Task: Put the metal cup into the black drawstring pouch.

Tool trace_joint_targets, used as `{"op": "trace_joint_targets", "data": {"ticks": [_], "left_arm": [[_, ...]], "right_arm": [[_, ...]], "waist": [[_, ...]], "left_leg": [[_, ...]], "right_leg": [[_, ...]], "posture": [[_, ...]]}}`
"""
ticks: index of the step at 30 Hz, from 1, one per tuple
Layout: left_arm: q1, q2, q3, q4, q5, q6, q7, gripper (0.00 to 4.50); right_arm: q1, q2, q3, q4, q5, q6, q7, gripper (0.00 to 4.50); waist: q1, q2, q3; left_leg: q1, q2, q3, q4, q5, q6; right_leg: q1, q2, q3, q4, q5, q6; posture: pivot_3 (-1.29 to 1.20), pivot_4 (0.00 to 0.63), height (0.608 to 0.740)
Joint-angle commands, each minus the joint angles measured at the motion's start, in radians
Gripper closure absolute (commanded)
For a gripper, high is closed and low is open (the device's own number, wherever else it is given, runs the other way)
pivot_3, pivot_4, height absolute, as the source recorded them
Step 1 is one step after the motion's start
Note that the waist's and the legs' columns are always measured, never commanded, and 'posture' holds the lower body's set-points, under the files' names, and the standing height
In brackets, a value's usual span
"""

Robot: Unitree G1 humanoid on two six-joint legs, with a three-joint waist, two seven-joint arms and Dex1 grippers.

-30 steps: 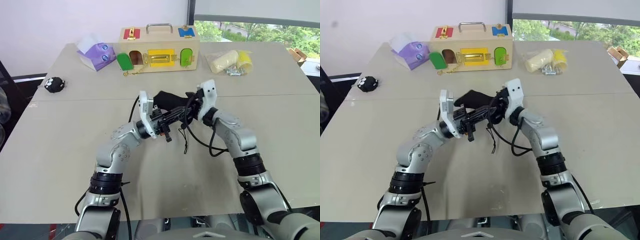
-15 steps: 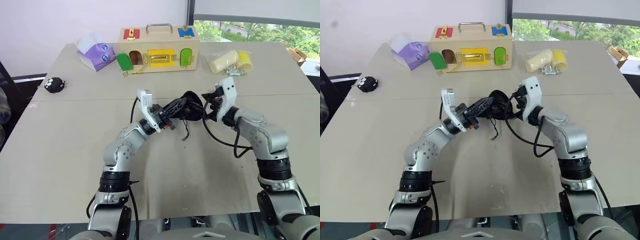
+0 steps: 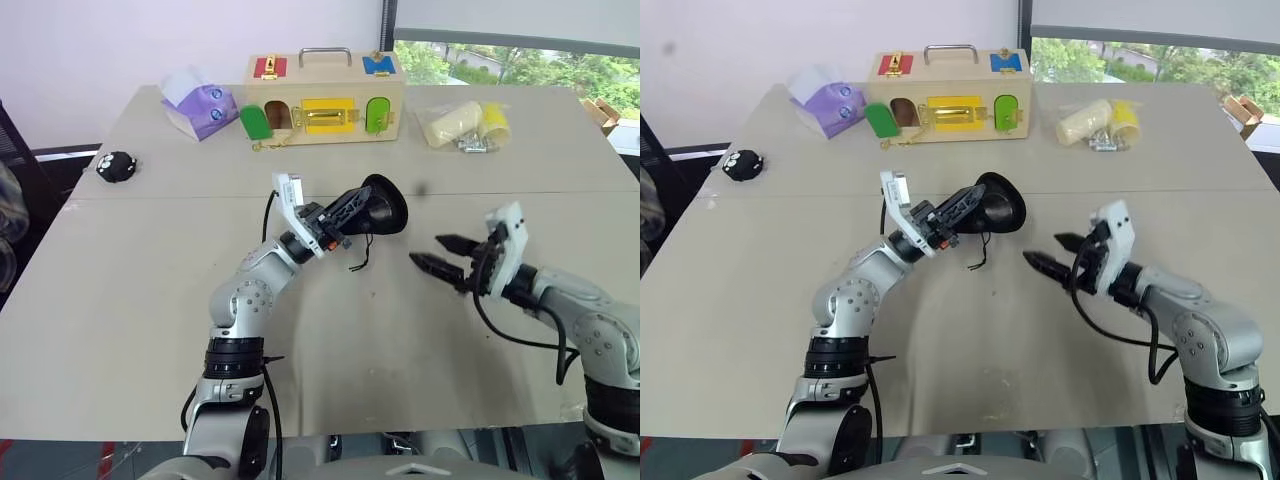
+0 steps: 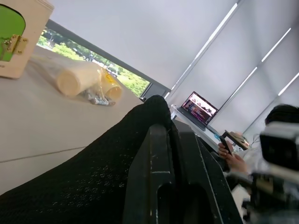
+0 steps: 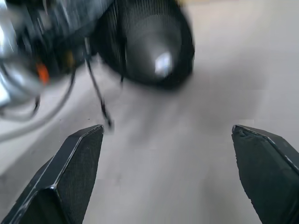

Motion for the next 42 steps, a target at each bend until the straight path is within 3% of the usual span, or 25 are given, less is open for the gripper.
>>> {"op": "trace_joint_targets", "data": {"ticks": [1, 10, 12, 17, 21, 25, 29, 32, 33, 34, 35, 39, 42], "left_arm": [[-0.026, 0.000, -0.002, -0.007, -0.013, 0.004, -0.010, 4.50], [-0.039, 0.013, 0.005, -0.004, -0.007, 0.010, -0.011, 4.50], [-0.035, 0.014, 0.008, -0.009, -0.005, 0.006, -0.006, 4.50], [-0.025, 0.016, 0.014, -0.015, -0.004, 0.002, 0.004, 4.50], [-0.021, 0.015, 0.012, -0.020, 0.003, -0.003, 0.014, 4.50], [-0.021, 0.021, 0.009, -0.016, 0.019, -0.015, 0.021, 4.50], [-0.028, 0.040, -0.026, -0.016, 0.060, -0.057, -0.023, 4.50], [-0.037, 0.040, -0.034, -0.041, 0.012, -0.038, -0.080, 4.50], [-0.049, 0.030, -0.039, -0.048, 0.013, -0.047, -0.075, 3.94], [-0.063, 0.021, -0.044, -0.044, 0.039, -0.069, -0.054, 3.84], [-0.075, 0.020, -0.059, -0.034, 0.085, -0.100, -0.031, 3.25], [-0.103, 0.045, -0.117, -0.051, 0.169, -0.213, -0.111, 1.61], [-0.139, 0.056, -0.136, -0.053, 0.225, -0.312, -0.144, 1.61]], "right_arm": [[-0.040, 0.086, 0.118, 0.036, -0.066, -0.069, -0.056, 0.05], [-0.185, 0.316, 0.248, 0.266, -0.168, -0.199, -0.099, 0.05], [-0.182, 0.333, 0.247, 0.267, -0.168, -0.207, -0.099, 0.44], [-0.140, 0.285, 0.246, 0.184, -0.164, -0.185, -0.081, 2.35], [-0.132, 0.174, 0.203, 0.064, -0.157, -0.142, -0.077, 4.29], [-0.202, -0.039, 0.231, -0.023, -0.279, -0.180, -0.048, 4.41], [-0.423, -0.277, 0.264, -0.028, -0.456, -0.303, 0.027, 4.41], [-0.570, -0.325, 0.296, 0.069, -0.582, -0.458, 0.020, 4.41], [-0.632, -0.313, 0.307, 0.121, -0.631, -0.540, 0.002, 4.50], [-0.681, -0.290, 0.310, 0.159, -0.656, -0.589, -0.011, 4.50], [-0.714, -0.261, 0.311, 0.187, -0.666, -0.618, -0.021, 4.50], [-0.782, -0.173, 0.320, 0.251, -0.692, -0.714, -0.009, 4.50], [-0.790, -0.140, 0.309, 0.268, -0.700, -0.739, 0.009, 4.50]], "waist": [[-0.004, -0.001, 0.000], [0.006, -0.002, 0.000], [0.007, -0.002, 0.000], [0.005, -0.002, 0.000], [0.003, -0.002, 0.000], [0.004, -0.002, 0.000], [0.001, 0.000, 0.004], [0.003, -0.004, 0.001], [0.003, -0.005, 0.001], [0.000, -0.004, 0.003], [0.001, -0.004, 0.003], [0.005, -0.006, 0.003], [0.007, -0.006, 0.003]], "left_leg": [[0.000, 0.000, 0.000, 0.000, 0.000, 0.000], [0.000, 0.001, 0.000, 0.001, 0.001, -0.001], [-0.001, 0.001, -0.001, 0.001, 0.001, -0.001], [-0.002, 0.000, -0.001, 0.001, 0.001, -0.001], [-0.001, 0.001, -0.001, 0.001, 0.001, -0.001], [-0.001, 0.000, -0.001, 0.001, 0.001, -0.001], [-0.001, 0.000, 0.000, 0.001, 0.001, -0.001], [0.000, 0.001, 0.000, 0.000, 0.001, -0.001], [0.000, 0.001, -0.001, -0.001, 0.001, -0.002], [0.000, 0.002, -0.001, -0.001, 0.001, -0.002], [-0.001, 0.001, 0.001, -0.001, 0.001, -0.002], [-0.001, 0.001, 0.002, 0.000, 0.001, -0.002], [-0.002, 0.001, 0.001, 0.000, 0.001, -0.002]], "right_leg": [[0.000, 0.001, 0.000, 0.000, 0.000, 0.000], [0.000, 0.002, 0.000, 0.000, 0.001, -0.001], [0.000, 0.002, -0.001, -0.001, 0.001, -0.001], [0.000, 0.001, -0.001, -0.002, 0.001, -0.001], [0.000, 0.001, -0.001, 0.000, 0.001, -0.001], [0.000, 0.001, -0.001, 0.000, 0.001, -0.001], [-0.002, 0.001, 0.001, 0.000, 0.001, -0.001], [-0.001, 0.002, 0.000, -0.001, 0.001, -0.001], [-0.001, 0.003, -0.001, -0.002, 0.000, -0.001], [-0.001, 0.003, -0.001, -0.002, 0.000, -0.001], [-0.002, 0.002, 0.001, -0.002, 0.001, -0.001], [-0.001, 0.002, 0.000, -0.002, 0.001, -0.001], [-0.001, 0.001, -0.002, -0.003, 0.001, -0.001]], "posture": [[0.00, 0.150, 0.740], [0.00, 0.150, 0.740], [0.00, 0.150, 0.740], [0.00, 0.150, 0.740], [0.00, 0.150, 0.740], [0.00, 0.150, 0.740], [0.00, 0.150, 0.740], [0.00, 0.150, 0.740], [0.00, 0.150, 0.740], [0.00, 0.150, 0.740], [0.00, 0.150, 0.740], [0.00, 0.150, 0.740], [0.00, 0.150, 0.740]]}}
